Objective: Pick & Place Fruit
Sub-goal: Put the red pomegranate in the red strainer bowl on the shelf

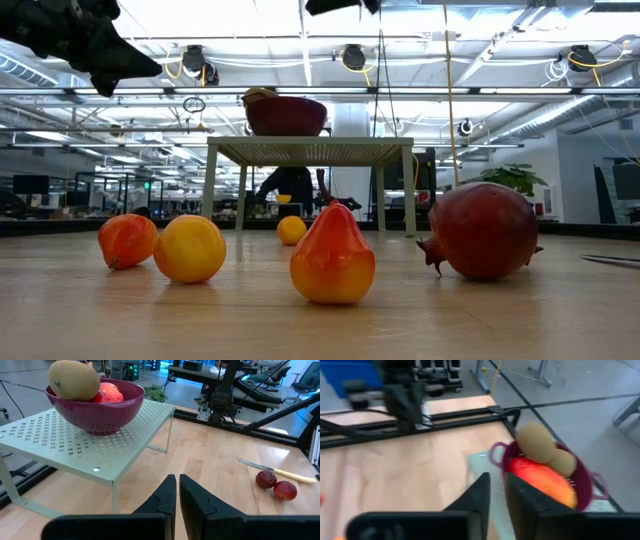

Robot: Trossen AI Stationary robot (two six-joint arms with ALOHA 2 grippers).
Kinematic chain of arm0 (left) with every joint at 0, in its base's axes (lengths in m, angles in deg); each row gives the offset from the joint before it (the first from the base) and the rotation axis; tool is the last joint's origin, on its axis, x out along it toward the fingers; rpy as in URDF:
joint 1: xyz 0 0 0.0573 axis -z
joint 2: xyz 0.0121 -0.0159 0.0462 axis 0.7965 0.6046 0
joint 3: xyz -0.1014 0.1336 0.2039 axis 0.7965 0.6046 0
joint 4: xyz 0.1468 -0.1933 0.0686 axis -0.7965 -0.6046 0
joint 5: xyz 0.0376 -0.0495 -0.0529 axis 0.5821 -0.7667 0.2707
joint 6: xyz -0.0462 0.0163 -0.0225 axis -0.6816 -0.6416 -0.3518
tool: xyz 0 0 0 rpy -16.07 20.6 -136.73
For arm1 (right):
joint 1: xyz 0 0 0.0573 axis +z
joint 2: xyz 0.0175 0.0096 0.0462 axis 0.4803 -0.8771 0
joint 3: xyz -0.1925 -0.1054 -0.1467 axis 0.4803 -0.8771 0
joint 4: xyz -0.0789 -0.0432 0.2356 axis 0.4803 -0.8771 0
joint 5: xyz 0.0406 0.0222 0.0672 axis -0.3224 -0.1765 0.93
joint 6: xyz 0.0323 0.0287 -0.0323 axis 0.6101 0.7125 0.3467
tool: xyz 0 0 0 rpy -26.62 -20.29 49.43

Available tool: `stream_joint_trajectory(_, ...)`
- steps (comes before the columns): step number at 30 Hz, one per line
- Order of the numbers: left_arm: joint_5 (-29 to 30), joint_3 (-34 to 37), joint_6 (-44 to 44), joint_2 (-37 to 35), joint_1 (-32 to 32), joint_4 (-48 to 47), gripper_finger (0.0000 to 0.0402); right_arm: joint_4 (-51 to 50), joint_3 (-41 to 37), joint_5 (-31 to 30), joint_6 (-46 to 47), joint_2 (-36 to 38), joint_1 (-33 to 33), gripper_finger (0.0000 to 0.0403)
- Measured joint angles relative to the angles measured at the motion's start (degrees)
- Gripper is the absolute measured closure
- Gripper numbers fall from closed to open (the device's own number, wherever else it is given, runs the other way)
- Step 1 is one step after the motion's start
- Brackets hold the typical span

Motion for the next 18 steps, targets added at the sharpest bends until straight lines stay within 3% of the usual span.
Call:
stream_joint_trajectory(4, -0.04, 0.0, 0.66, 0.0, 0.0, 0.0, 0.038, -2.66, -0.04, 0.22, 2.37, 0.44, 4.04, 0.0396)
stream_joint_trajectory(12, -0.17, 0.0, 0.78, 0.0, 0.0, 0.0, 0.038, -9.67, -0.02, 1.3, 6.93, 0.55, 11.96, 0.0399)
stream_joint_trajectory(18, 0.0, 0.0, 0.78, 0.02, 0.01, 0.0, 0.038, -14.39, -1.14, 11.68, 6.98, 0.7, 16.75, 0.04)
